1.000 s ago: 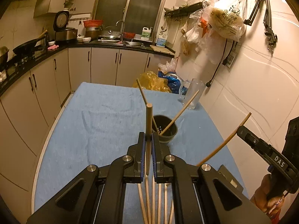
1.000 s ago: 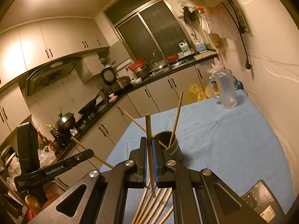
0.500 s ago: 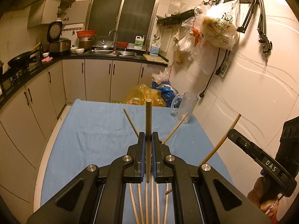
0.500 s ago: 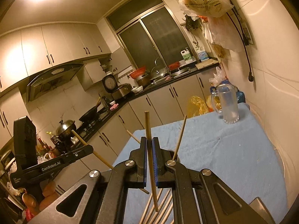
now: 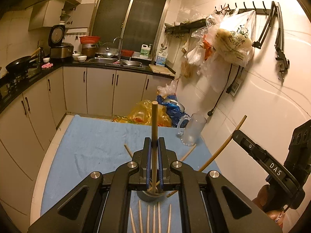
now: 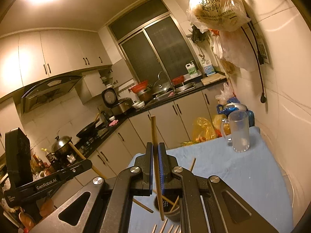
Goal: Organize utensils
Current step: 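Lift the chopstick upright and move it over the grey cup, then drop the chopstick into the cup and open the left gripper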
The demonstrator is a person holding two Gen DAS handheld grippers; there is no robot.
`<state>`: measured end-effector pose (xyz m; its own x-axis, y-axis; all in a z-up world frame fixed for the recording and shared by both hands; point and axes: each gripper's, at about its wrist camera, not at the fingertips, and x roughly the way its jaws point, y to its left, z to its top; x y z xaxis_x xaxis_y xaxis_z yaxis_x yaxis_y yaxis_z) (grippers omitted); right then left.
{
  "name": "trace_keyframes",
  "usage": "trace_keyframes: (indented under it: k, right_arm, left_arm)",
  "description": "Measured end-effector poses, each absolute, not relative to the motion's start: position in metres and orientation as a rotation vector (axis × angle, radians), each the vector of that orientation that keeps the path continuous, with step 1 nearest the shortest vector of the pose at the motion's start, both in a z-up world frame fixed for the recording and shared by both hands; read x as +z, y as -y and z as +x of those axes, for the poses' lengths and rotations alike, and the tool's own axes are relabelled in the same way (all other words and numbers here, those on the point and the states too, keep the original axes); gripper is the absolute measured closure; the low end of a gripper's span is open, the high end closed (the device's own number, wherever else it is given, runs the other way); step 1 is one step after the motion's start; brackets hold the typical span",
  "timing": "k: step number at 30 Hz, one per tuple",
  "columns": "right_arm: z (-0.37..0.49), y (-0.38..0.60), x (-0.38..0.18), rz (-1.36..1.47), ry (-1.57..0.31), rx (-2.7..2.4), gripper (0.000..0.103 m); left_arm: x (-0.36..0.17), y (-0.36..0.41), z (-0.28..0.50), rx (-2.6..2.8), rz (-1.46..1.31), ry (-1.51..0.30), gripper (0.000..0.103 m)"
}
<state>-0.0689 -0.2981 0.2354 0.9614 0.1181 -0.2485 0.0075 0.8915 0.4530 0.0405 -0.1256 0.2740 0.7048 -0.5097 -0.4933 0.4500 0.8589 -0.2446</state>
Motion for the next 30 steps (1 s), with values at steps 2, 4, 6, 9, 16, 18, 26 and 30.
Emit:
trace_keyframes:
  k: [2, 4, 6, 9, 16, 18, 26, 30]
  right_arm:
    - [-0.06, 0.301, 0.234, 0.469, -0.275, 0.045, 0.097]
    - [-0.054, 0.302, 0.231, 0.473, -0.281, 0.041, 0.097]
    - [-0.046, 0.302, 0.227, 0.471, -0.288, 0.033, 0.097]
    - [-0.036, 0.303, 0.217, 0.472, -0.307, 0.025, 0.097]
    - [-0.02, 0.303, 0.192, 0.477, -0.367, 0.012, 0.097]
    - [-0.017, 0.303, 0.186, 0.481, -0.383, 0.011, 0.097]
    - [-0.007, 0.3, 0.16, 0.5, -0.456, 0.016, 0.098]
    - [-0.006, 0.301, 0.158, 0.499, -0.464, 0.016, 0.097]
  left_arm:
    - [0.27, 0.128, 0.047, -0.533, -0.112, -0.587, 0.097]
    - [0.264, 0.131, 0.055, -0.533, -0.114, -0.601, 0.097]
    - [0.256, 0.135, 0.062, -0.531, -0.114, -0.619, 0.097]
    - [0.244, 0.136, 0.069, -0.531, -0.117, -0.643, 0.097]
    - [0.215, 0.14, 0.086, -0.53, -0.113, -0.704, 0.097]
    - [0.207, 0.142, 0.089, -0.529, -0.112, -0.724, 0.097]
    - [0.189, 0.142, 0.101, -0.524, -0.116, -0.767, 0.097]
    - [0.19, 0.141, 0.099, -0.525, -0.109, -0.75, 0.097]
